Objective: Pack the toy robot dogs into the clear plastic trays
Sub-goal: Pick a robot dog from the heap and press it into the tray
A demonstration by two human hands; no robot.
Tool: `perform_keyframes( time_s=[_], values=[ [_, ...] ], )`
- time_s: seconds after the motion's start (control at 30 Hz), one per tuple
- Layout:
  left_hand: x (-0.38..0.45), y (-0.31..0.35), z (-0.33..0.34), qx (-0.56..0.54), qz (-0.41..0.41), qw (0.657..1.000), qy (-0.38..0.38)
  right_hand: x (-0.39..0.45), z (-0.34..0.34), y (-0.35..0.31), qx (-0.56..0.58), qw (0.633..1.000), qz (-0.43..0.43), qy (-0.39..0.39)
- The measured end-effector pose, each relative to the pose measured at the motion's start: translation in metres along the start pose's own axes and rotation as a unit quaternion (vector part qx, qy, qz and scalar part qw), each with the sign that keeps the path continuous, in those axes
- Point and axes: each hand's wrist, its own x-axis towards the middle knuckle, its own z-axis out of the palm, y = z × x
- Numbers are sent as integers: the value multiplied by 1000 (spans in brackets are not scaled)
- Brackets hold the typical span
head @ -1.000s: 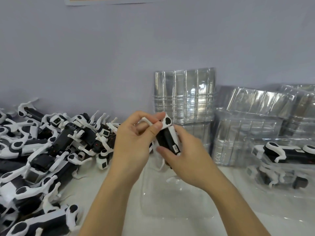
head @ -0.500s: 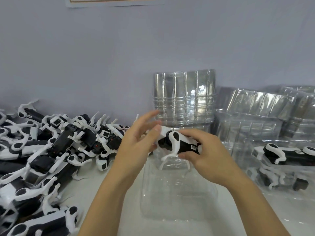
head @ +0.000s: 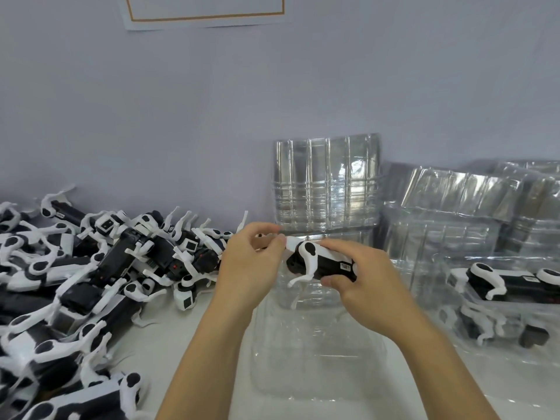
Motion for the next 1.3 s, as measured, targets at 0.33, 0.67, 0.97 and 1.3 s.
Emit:
perform_keyframes(
  time_s=[0.33,0.67,0.97,1.3],
  values=[
    [-24,-38,-3,31,17,996,87,-1,-2,11,-45,997,45,-39],
    [-13,-108,-15,20,-87,993,-80,-1,15,9,-8,997,43,-65],
    [-13,-113,-12,-71,-152,982,-86,-5,38,9,-10,992,46,-120],
    [-10,-116,-12,-116,-170,977,-60,-6,41,12,-125,985,24,-120]
  ],
)
